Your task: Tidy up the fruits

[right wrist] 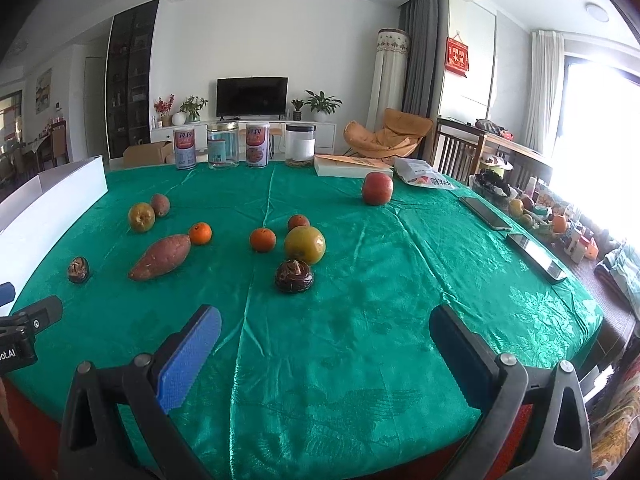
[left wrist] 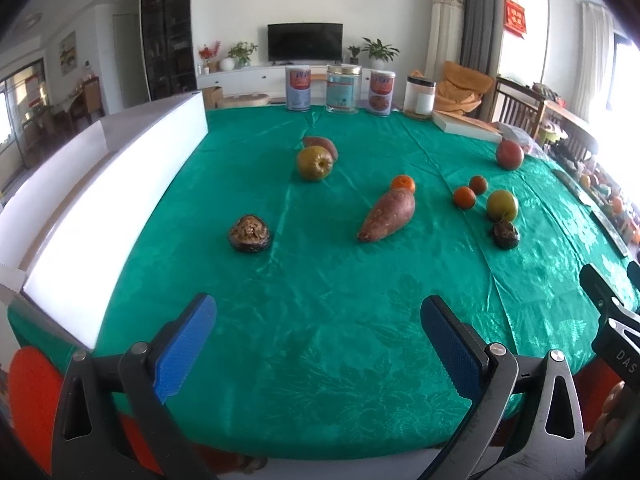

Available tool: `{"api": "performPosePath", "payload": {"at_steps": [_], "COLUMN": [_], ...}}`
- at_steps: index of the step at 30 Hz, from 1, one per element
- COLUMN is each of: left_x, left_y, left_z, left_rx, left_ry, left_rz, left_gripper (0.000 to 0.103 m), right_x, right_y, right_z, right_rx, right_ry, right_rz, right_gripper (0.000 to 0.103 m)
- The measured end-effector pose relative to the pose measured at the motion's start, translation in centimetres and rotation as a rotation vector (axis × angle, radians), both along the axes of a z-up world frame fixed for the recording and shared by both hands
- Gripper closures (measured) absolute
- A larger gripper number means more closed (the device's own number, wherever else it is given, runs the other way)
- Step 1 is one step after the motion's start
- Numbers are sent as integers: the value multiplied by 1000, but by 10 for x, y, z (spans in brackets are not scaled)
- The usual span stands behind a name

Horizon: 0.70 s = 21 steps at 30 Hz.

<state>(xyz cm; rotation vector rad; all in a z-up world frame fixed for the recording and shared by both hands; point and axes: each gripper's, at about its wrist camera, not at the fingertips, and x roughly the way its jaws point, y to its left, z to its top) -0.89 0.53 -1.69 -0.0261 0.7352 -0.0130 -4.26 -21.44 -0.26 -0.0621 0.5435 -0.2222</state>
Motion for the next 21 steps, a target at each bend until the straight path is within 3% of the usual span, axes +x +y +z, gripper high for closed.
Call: {"api": "performPosePath", "payload": {"at_steps": [21], "left_x": [3], "left_y": [-4], "left_z": [-6], "left_rx": [25], "left_ry": [16], "left_rz": [-8], "left_gripper": [1], "right_x": [5], "right_y": [-5], "right_z": [-5], "right_rx": [17], "right_ry": [13], "right_rz": [-6], "right_gripper": [0]}}
